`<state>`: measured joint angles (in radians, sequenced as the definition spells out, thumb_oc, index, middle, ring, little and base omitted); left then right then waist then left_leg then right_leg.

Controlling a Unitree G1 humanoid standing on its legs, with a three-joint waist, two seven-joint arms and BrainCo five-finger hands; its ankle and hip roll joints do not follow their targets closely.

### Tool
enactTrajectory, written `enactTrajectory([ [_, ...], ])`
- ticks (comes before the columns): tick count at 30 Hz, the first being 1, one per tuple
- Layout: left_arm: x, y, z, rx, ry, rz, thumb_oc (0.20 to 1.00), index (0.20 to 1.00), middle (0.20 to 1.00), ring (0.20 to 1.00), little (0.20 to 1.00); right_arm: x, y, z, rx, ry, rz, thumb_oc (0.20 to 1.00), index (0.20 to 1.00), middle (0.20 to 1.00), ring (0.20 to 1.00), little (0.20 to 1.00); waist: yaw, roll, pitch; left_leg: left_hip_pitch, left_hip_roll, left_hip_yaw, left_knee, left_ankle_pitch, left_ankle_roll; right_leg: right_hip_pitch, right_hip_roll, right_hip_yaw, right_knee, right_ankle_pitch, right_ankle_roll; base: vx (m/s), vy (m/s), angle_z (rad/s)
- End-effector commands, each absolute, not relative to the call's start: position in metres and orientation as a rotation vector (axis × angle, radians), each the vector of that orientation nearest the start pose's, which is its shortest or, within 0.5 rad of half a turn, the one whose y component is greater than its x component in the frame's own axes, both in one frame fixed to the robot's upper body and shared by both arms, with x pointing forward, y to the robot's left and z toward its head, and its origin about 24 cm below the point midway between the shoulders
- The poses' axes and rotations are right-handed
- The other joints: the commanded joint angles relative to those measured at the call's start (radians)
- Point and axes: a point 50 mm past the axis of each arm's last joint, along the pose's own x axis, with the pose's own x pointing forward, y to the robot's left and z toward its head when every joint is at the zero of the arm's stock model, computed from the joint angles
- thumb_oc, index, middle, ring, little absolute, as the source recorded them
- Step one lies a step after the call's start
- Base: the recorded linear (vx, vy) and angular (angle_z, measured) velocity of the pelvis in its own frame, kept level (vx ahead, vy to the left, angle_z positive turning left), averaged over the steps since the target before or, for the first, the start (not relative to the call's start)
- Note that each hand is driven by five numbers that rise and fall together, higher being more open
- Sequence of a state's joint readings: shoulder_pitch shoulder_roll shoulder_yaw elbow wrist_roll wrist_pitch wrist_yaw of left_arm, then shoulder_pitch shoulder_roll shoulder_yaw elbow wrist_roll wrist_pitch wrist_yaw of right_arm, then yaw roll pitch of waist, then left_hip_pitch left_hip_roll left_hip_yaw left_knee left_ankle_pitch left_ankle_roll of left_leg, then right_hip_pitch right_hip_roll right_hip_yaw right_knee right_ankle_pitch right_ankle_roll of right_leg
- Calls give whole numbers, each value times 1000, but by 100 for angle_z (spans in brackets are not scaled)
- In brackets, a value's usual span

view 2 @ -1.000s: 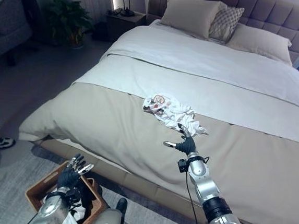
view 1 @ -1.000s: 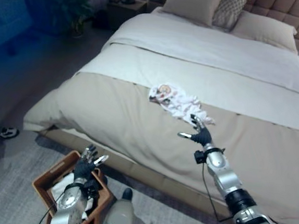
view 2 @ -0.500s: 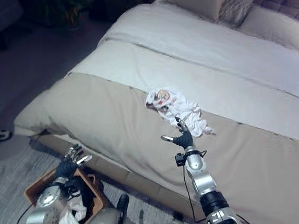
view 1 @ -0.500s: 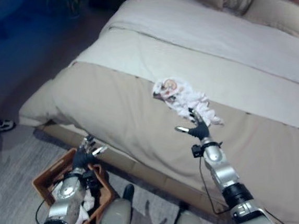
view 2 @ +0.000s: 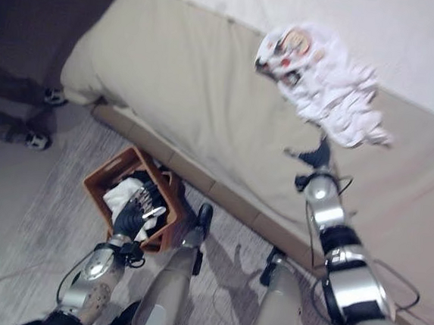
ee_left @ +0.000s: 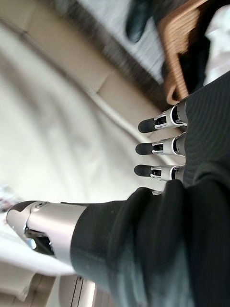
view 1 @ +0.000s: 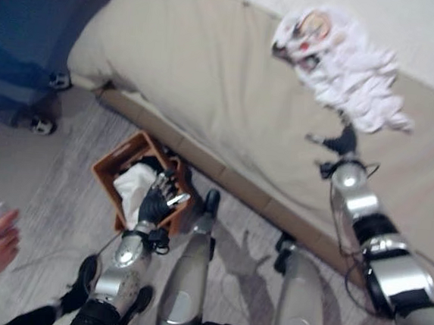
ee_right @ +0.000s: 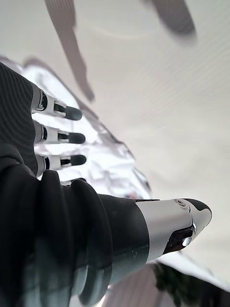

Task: Pick up clothes into the bucket

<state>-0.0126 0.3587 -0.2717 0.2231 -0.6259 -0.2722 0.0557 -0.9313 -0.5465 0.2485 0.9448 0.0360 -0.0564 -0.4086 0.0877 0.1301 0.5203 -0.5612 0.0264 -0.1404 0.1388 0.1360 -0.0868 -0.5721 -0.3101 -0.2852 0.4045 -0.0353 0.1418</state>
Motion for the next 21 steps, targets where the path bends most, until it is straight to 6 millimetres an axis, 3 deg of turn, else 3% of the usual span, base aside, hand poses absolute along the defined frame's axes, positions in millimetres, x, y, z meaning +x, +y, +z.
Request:
enactTrajectory([
  [1,247,188,30,-243,-44,-41,1000,1000,1000,1000,1000,395,-256,207,-634,-269,-522,1000,1000,1000,1000,1000,27,-48,-8,-21,18,40,83,-34,-37,64,-39,29,-106,101,67,-32,-3,-7],
  [2,247,186,32,-247,-55,-41,1000,1000,1000,1000,1000,396,-269,224,-679,-279,-584,1000,1000,1000,1000,1000,32,-43,0,-71,15,43,97,-35,-36,6,-49,37,-81,100,70,-18,-15,-5],
  [3,247,185,32,-248,-56,-41,1000,1000,1000,1000,1000,396,-269,224,-679,-280,-584,1000,1000,1000,1000,1000,32,-43,0,-73,14,44,98,-36,-36,4,-49,38,-79,99,70,-33,-9,-2],
  [4,248,183,35,-246,-69,-44,1000,1000,1000,1000,1000,392,-282,243,-698,-304,-662,1000,1000,1000,1000,1000,31,-31,0,-120,8,46,98,-33,-35,-46,-57,40,-64,95,74,0,0,0],
  [5,248,183,35,-246,-70,-44,1000,1000,1000,1000,1000,392,-282,244,-698,-305,-662,1000,1000,1000,1000,1000,31,-31,0,-122,8,46,99,-33,-35,-48,-58,41,-62,95,74,0,0,0],
  [8,251,175,43,-251,-108,-62,1000,1000,1000,1000,1000,383,-308,276,-747,-343,-807,1000,1000,1000,1000,1000,38,-12,0,-200,-3,41,103,-26,-33,-136,-70,48,-31,89,78,24,32,6],
  [9,251,174,44,-252,-109,-62,1000,1000,1000,1000,1000,383,-308,277,-747,-344,-808,1000,1000,1000,1000,1000,38,-11,0,-202,-4,41,104,-26,-33,-138,-71,49,-29,89,78,44,29,7],
  [10,252,172,49,-255,-130,-68,1000,1000,1000,1000,1000,374,-321,297,-708,-381,-902,1000,1000,1000,1000,1000,36,2,0,-240,-12,41,108,-24,-31,-181,-79,57,-7,85,80,36,42,8],
  [12,252,171,51,-258,-141,-69,1000,1000,1000,1000,1000,372,-324,304,-668,-398,-930,1000,1000,1000,1000,1000,34,5,0,-256,-16,43,109,-22,-31,-202,-81,62,1,81,81,40,47,8],
  [13,253,169,53,-265,-148,-65,1000,1000,1000,1000,1000,365,-333,319,-601,-417,-989,1000,1000,1000,1000,1000,36,12,0,-279,-19,46,107,-22,-29,-236,-87,75,13,75,81,33,30,5],
  [21,252,166,56,-311,-163,-51,1000,1000,1000,1000,1000,330,-374,359,-398,-464,-1174,1000,1000,1000,1000,1000,42,40,0,-369,-41,48,135,-26,-29,-345,-115,100,85,46,83,29,30,5],
])
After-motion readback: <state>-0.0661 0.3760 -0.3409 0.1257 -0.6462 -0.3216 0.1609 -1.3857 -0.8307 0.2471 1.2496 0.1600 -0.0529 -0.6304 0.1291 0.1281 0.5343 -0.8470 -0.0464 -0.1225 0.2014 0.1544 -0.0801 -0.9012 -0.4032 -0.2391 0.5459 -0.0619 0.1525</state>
